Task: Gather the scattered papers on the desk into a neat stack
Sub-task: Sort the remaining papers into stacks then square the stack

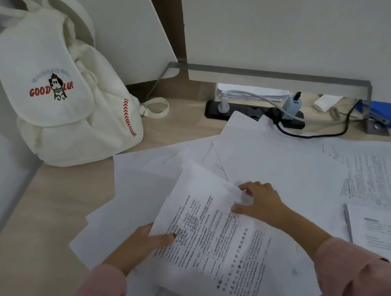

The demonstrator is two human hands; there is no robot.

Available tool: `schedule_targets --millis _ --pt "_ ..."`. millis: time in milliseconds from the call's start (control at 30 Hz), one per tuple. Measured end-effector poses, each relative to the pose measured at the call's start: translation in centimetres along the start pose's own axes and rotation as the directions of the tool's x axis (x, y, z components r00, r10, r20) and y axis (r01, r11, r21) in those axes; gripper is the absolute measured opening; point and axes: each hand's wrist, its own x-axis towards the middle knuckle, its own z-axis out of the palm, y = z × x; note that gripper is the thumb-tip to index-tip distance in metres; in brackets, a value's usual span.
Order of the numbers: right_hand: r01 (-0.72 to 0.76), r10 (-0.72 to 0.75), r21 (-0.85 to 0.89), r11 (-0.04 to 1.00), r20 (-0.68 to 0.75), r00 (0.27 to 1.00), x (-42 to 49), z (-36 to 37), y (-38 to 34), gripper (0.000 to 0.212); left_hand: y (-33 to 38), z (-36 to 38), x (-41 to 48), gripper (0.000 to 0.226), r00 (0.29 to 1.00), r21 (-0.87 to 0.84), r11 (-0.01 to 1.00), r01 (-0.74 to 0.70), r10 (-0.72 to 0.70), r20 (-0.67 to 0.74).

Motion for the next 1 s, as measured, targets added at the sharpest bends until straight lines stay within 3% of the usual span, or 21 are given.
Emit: schedule_targets --millis 67,200,267,433,533,733,800,900,1000 --pt "-0.025 0.025 -0.023 0.999 0.025 0.999 -0.2 -0.5 0.4 0.066 0.0 -0.6 0.3 0.088 1.0 -0.001 1.0 -0.001 0.001 0.026" --pt "0.004 -0.073 0.357 0.934 0.18 0.981 -1.6 -1.7 1.0 0.01 0.9 -1.4 0.6 0.09 0.999 0.013 1.0 0.005 -0.005 0.034" --pt "0.01 -0.082 0.43 0.903 0.149 0.985 -2.2 -2.2 1.3 0.016 1.1 -1.9 0.7 0.092 1.0 -0.034 0.999 0.024 -0.024 -0.007" --pt "-0.137 0.089 0.643 0.754 0.107 0.99 -3.8 -2.5 3.2 0.014 0.7 -2.0 0.8 0.09 0.998 -0.275 0.961 0.004 -0.024 -0.067" --pt "-0.197 0.118 0.71 0.676 0.159 0.98 -4.6 -0.9 3.3 0.021 -0.1 0.3 1.2 0.058 0.987 -0.373 0.926 0.058 -0.109 -0.115" --pt "-0.245 0.007 0.762 0.599 0.302 0.953 -5.6 2.9 0.8 0.022 -1.5 3.7 1.3 0.035 0.96 -0.437 0.899 0.008 -0.129 -0.248" --pt "-0.22 0.024 0.783 0.581 0.254 0.967 -5.4 3.1 0.6 0.022 -1.6 3.7 0.8 0.025 0.95 -0.463 0.886 -0.024 -0.124 -0.286" --pt "-0.178 0.205 0.794 0.581 0.069 0.976 -4.4 3.3 0.8 0.017 -2.1 2.9 -0.3 0.029 0.92 -0.434 0.895 -0.098 -0.086 -0.383" --pt "-0.169 0.286 0.719 0.674 -0.043 0.957 -3.5 3.5 0.8 0.03 -2.9 2.0 -1.1 0.03 0.857 -0.378 0.917 -0.131 -0.087 -0.508"
